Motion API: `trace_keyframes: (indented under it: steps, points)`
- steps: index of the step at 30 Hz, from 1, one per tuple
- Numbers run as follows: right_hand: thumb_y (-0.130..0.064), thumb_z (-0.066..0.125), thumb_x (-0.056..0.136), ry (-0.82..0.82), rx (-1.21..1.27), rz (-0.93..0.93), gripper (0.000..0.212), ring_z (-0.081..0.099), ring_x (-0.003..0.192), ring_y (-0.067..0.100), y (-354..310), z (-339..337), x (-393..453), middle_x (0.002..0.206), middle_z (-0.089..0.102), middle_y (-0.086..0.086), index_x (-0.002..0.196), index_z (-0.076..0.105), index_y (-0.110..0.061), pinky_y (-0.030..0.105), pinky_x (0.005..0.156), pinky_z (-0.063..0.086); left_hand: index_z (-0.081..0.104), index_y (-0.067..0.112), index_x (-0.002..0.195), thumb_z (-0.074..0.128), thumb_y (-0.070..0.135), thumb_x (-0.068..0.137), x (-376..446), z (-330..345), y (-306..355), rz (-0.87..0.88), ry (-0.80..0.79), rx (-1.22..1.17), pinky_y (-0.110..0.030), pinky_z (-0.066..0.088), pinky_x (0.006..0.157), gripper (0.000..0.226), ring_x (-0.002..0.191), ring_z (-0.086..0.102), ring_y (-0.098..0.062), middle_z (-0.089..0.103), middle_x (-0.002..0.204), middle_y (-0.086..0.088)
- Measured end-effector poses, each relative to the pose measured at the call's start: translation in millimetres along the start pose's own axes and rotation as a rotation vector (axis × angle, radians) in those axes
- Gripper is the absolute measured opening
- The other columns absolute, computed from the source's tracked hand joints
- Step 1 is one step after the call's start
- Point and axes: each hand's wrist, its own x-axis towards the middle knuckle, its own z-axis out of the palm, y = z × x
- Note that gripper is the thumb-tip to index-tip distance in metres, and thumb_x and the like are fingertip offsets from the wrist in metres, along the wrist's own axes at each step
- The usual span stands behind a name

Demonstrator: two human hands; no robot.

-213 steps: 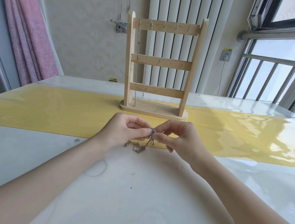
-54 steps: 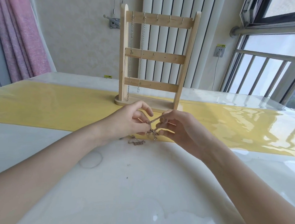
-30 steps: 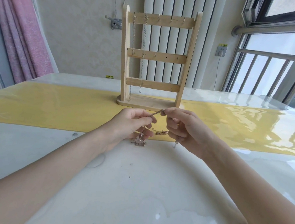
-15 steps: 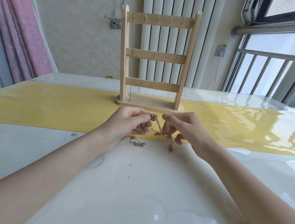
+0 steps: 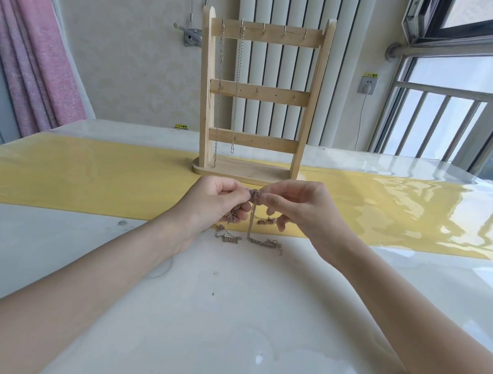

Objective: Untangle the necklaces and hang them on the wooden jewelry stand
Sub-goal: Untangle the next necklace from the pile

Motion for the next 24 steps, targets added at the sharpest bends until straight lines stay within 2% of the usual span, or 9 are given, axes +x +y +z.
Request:
trace_keyframes:
  steps: [6, 10, 14, 19, 24]
  points:
    - [-0.003, 0.066, 0.086, 0.011, -0.002, -0.042, 0.017, 0.051, 0.058, 0.010, 0.0, 0.8, 0.9, 0.070, 0.066, 0.004, 0.071, 0.069, -0.010, 0.022, 0.045, 0.042, 0.064, 0.005, 0.082, 0.054, 0.006, 0.092, -0.8, 0.8, 2.1, 0.044, 0.003, 0.064, -0.011, 0.044, 0.051, 0.015, 0.049, 0.053, -0.002, 0.058, 0.063, 0.000]
    - [-0.003, 0.064, 0.087, -0.009, -0.004, -0.023, 0.016, 0.052, 0.059, 0.011, 0.4, -1.2, 1.2, 0.069, 0.066, -0.002, 0.074, 0.069, -0.009, 0.022, 0.046, 0.043, 0.065, 0.008, 0.082, 0.057, 0.007, 0.091, 0.1, 0.3, 1.4, 0.060, 0.031, 0.068, -0.011, 0.045, 0.053, 0.012, 0.049, 0.055, -0.002, 0.059, 0.063, 0.001]
    - [-0.003, 0.068, 0.085, 0.002, -0.021, -0.042, 0.005, 0.051, 0.056, 0.009, 1.5, 1.3, 0.9, 0.066, 0.064, -0.005, 0.081, 0.070, -0.006, 0.022, 0.044, 0.042, 0.063, 0.012, 0.076, 0.058, 0.004, 0.090, 0.4, -1.0, 1.8, 0.081, 0.033, 0.109, -0.011, 0.046, 0.053, 0.017, 0.047, 0.054, -0.001, 0.059, 0.062, 0.001]
    - [-0.001, 0.067, 0.084, 0.026, -0.049, -0.083, 0.013, 0.050, 0.055, 0.008, 3.2, 0.3, 2.1, 0.071, 0.067, 0.001, 0.076, 0.072, -0.010, 0.021, 0.043, 0.041, 0.064, 0.012, 0.076, 0.060, 0.005, 0.089, 1.2, -0.8, 0.4, 0.070, 0.020, 0.119, -0.012, 0.047, 0.055, 0.016, 0.050, 0.056, -0.001, 0.061, 0.065, 0.000]
    - [-0.005, 0.070, 0.083, 0.066, -0.179, -0.119, 0.010, 0.049, 0.054, 0.014, 6.4, -1.4, 5.6, 0.075, 0.066, 0.020, 0.076, 0.072, -0.011, 0.022, 0.044, 0.042, 0.065, 0.020, 0.078, 0.070, 0.014, 0.082, 4.6, -3.5, -4.2, 0.131, 0.109, 0.194, -0.020, 0.048, 0.069, 0.009, 0.067, 0.059, -0.006, 0.065, 0.076, 0.006]
